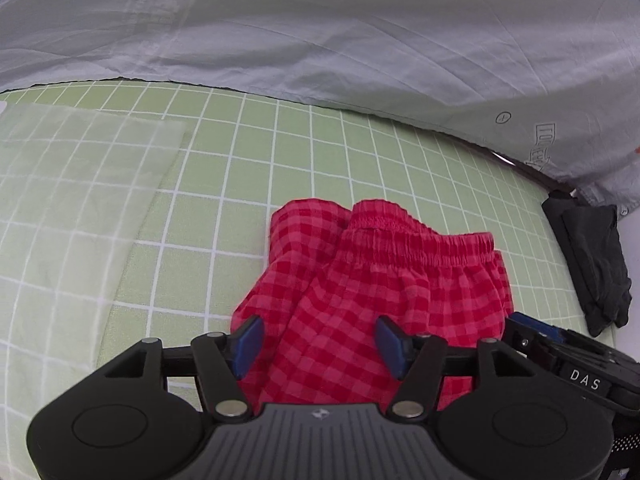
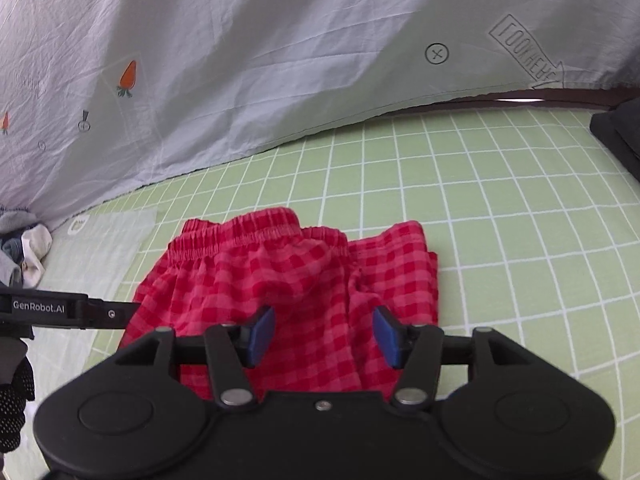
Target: Fold clothes
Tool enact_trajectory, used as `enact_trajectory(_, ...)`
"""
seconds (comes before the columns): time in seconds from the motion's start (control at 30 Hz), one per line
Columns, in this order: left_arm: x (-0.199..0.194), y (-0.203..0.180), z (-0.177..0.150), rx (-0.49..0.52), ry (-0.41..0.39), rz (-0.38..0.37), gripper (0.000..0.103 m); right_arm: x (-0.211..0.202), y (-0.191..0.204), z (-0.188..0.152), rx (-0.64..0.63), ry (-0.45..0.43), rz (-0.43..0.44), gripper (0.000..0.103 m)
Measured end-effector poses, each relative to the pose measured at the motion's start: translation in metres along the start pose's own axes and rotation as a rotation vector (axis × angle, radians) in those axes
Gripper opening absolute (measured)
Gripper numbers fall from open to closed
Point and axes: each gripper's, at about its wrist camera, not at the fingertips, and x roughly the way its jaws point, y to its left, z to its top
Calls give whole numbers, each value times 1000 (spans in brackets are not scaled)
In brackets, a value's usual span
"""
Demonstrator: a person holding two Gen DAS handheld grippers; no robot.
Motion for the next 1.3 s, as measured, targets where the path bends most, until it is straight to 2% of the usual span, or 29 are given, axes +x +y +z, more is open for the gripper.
enact_trajectory(0.07,5,-4,-1,36,0,36,63,10,9,0,-65,-4,-44,58)
enact_trajectory(0.13,10,-9,-1,76,-4,88,65,18,14,1,-115,-15,-129,59)
enact_trajectory(0.2,15,-8,3,92,-11,179,65,27,16,2,-166,-3,-276,59)
enact_trajectory(0.23,16,-6,5,97,-15,217,65,28,13,3,-164,-4,-290,60)
enact_trajectory(0.3,16,0,9,92,-23,235,65,26,6,5,-130,-5,-290,62)
enact_trajectory(0.37,12,8,12,63,-27,187,66,20,-1,6,-68,-4,-266,66)
enact_trajectory(0.43,8,14,13,25,-35,125,74,17,-7,5,-16,2,-244,75)
enact_trajectory(0.5,10,13,12,20,-16,58,81,18,-11,3,31,17,-224,76)
enact_trajectory(0.53,12,12,9,30,-1,29,81,20,-13,1,54,27,-219,76)
enact_trajectory(0.63,19,4,2,48,19,6,81,25,-15,-4,116,55,-206,77)
enact_trajectory(0.7,24,1,-3,29,31,1,80,25,-12,-5,106,54,-200,77)
enact_trajectory(0.77,24,-1,-6,35,19,6,79,25,-5,-4,70,61,-180,69)
enact_trajectory(0.8,24,-3,-8,41,15,10,70,25,-1,-4,47,62,-166,57)
enact_trajectory(0.83,24,-6,-8,62,18,17,62,24,2,-4,27,67,-150,39)
enact_trajectory(0.87,25,-8,-8,74,29,11,43,23,6,-3,9,73,-135,34)
enact_trajectory(0.9,26,-9,-8,81,42,2,20,22,10,-3,-4,73,-121,19)
enact_trajectory(0.93,25,-8,-9,69,55,-20,11,20,14,-2,-9,74,-100,9)
enact_trajectory(1.03,12,-13,-14,49,45,-60,8,6,24,-3,0,51,-71,7)
enact_trajectory(1.3,-36,-31,-49,118,2,-135,7,-54,52,-25,15,-13,-50,7)
